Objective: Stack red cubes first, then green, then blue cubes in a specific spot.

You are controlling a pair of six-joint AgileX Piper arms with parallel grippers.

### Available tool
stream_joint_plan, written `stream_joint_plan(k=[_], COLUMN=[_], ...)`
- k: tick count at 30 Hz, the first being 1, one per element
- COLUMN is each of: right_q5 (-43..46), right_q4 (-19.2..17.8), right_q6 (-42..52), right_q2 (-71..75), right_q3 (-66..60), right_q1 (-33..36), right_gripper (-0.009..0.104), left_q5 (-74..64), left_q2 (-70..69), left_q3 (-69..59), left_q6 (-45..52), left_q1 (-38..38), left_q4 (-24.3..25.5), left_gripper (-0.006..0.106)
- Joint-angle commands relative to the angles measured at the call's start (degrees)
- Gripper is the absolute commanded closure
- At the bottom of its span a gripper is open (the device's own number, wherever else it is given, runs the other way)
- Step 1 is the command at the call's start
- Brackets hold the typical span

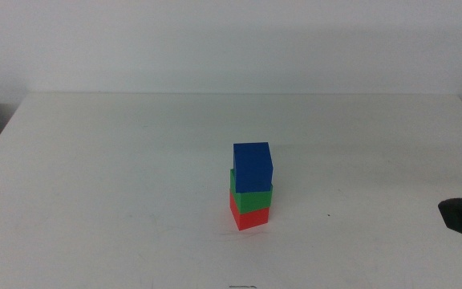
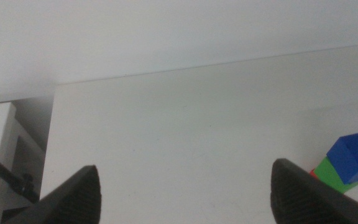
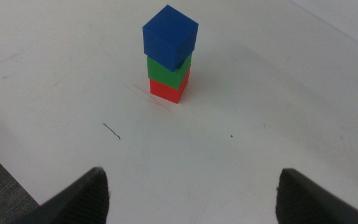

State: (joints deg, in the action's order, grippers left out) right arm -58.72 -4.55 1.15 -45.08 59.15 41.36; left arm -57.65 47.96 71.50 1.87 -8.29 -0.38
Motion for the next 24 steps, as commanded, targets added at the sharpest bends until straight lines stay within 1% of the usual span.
stream_joint_plan(k=[1, 8, 10, 15, 21, 24], right_q5=[3.6, 3.6, 3.6, 3.6, 3.6, 4.5], right_q4=[-0.9, -0.9, -0.9, -1.0, -0.9, -2.5], right_q6=[0.1, 0.1, 0.1, 0.1, 0.1, 0.1], right_q2=[0.1, 0.1, 0.1, 0.1, 0.1, 0.2], right_q3=[1.5, 1.5, 1.5, 1.5, 1.5, 0.9], right_q1=[-0.3, -0.3, -0.3, -0.3, -0.3, -0.3], right_gripper=[0.001, 0.001, 0.001, 0.001, 0.001, 0.001], left_q5=[4.7, 4.5, 4.5, 4.7, 6.8, 11.1], left_q2=[-2.1, -3.3, -4.6, -9.1, -16.0, -21.2], left_q3=[-0.1, -0.6, -0.6, -2.2, -12.5, -19.5], left_q6=[-0.1, -0.1, -0.1, -0.1, -0.1, -0.1], left_q1=[0.2, 0.2, 0.2, 0.2, 0.2, 0.2], left_q4=[-0.8, -0.2, 0.7, 0.8, 0.8, 1.6], left_gripper=[0.007, 0.007, 0.007, 0.007, 0.007, 0.007])
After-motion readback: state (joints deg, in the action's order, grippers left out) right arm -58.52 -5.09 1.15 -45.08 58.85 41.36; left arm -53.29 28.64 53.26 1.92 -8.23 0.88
